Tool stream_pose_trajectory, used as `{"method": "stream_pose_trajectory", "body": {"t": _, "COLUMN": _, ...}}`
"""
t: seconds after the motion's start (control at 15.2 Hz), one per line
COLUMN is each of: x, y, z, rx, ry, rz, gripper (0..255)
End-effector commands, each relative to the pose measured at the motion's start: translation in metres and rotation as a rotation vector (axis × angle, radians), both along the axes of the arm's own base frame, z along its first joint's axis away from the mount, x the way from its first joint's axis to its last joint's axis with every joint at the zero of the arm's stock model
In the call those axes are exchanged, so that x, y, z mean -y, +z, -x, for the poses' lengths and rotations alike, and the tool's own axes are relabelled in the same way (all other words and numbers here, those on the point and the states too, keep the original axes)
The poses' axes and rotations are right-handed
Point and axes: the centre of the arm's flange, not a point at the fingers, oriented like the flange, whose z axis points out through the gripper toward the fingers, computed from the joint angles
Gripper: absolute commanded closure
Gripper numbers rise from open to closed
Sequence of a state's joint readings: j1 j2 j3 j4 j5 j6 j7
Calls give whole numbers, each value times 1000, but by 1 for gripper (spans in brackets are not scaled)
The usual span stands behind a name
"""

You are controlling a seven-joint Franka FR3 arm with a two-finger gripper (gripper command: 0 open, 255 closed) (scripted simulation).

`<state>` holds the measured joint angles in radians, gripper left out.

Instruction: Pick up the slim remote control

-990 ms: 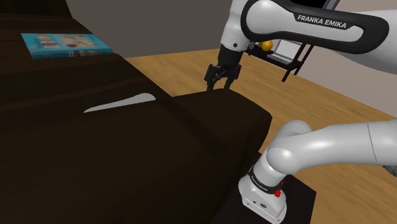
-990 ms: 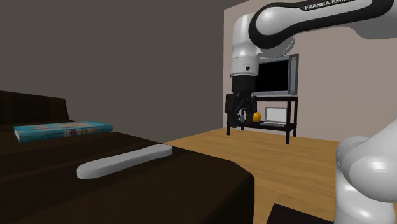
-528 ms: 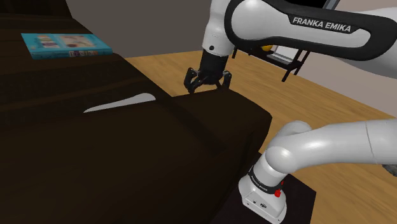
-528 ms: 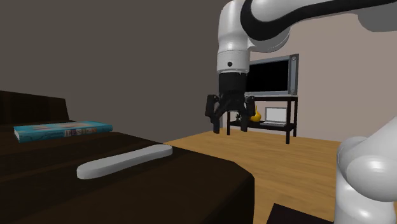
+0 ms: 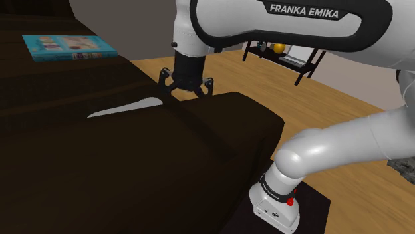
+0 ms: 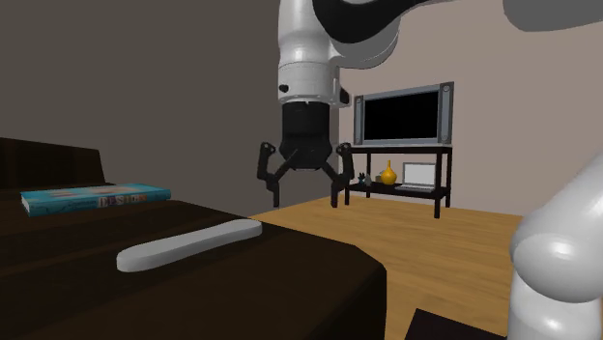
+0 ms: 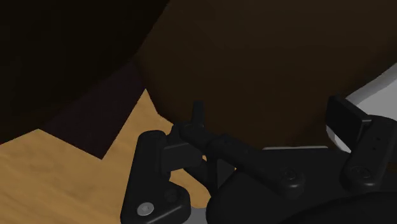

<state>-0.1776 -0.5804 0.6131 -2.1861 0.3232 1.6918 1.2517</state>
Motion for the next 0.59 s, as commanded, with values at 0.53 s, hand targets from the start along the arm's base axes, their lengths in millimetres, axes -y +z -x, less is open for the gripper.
{"method": "stream_pose_trajectory", "body": {"t": 0.53, "x": -95, "y": -2, "z": -96, "rx": -21, "ry": -496, "rz": 4, "gripper": 0}}
